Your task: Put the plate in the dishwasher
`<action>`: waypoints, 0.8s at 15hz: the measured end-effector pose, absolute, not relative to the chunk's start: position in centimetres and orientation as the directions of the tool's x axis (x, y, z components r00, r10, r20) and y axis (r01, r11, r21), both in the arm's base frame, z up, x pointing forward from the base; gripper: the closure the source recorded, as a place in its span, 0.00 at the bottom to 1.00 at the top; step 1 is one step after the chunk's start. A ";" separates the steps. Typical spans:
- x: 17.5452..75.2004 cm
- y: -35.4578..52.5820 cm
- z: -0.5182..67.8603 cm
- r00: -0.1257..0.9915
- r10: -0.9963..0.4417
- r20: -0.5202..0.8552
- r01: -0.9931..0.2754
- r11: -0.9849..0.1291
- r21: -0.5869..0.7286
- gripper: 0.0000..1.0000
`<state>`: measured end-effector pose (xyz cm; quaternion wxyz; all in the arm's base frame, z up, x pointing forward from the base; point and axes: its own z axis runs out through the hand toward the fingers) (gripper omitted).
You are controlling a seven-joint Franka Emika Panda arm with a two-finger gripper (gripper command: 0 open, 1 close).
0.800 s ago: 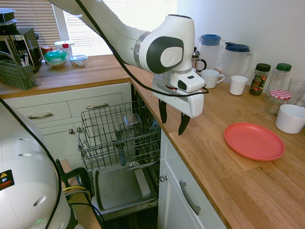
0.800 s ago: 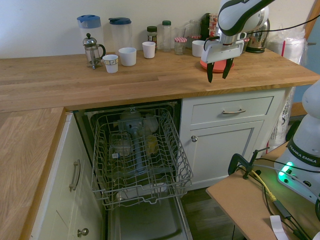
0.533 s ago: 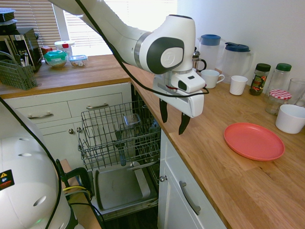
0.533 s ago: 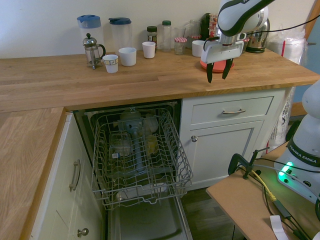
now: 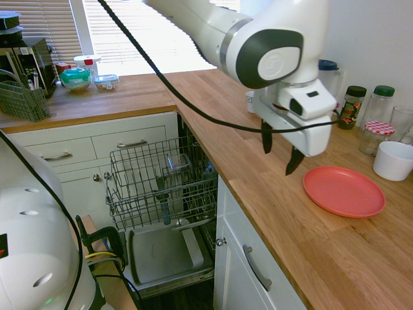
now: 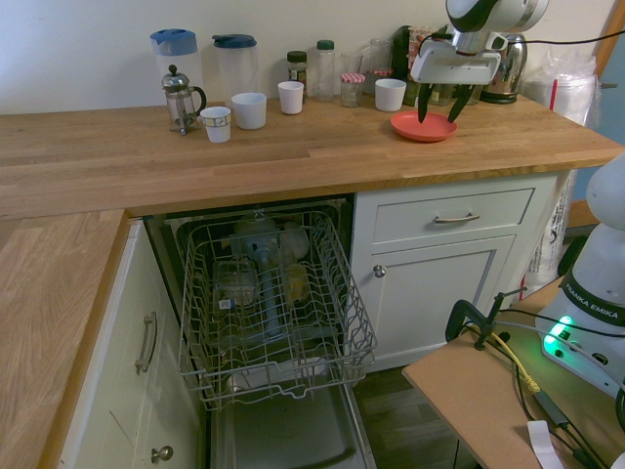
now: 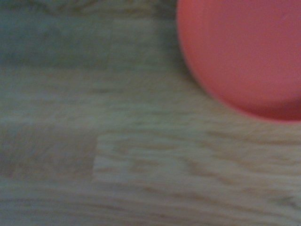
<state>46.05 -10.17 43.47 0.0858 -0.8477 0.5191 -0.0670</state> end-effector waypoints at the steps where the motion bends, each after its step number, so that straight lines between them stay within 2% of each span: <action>1: 46.6 -12.1 43.4 0.424 -0.906 0.011 -0.880 -0.415 -0.230 0.00; 7: 52.3 -22.3 40.5 0.277 -0.959 -0.053 -0.928 -0.253 -0.275 0.00; 12: 54.8 -26.8 37.2 0.221 -0.973 -0.069 -0.946 -0.196 -0.259 0.00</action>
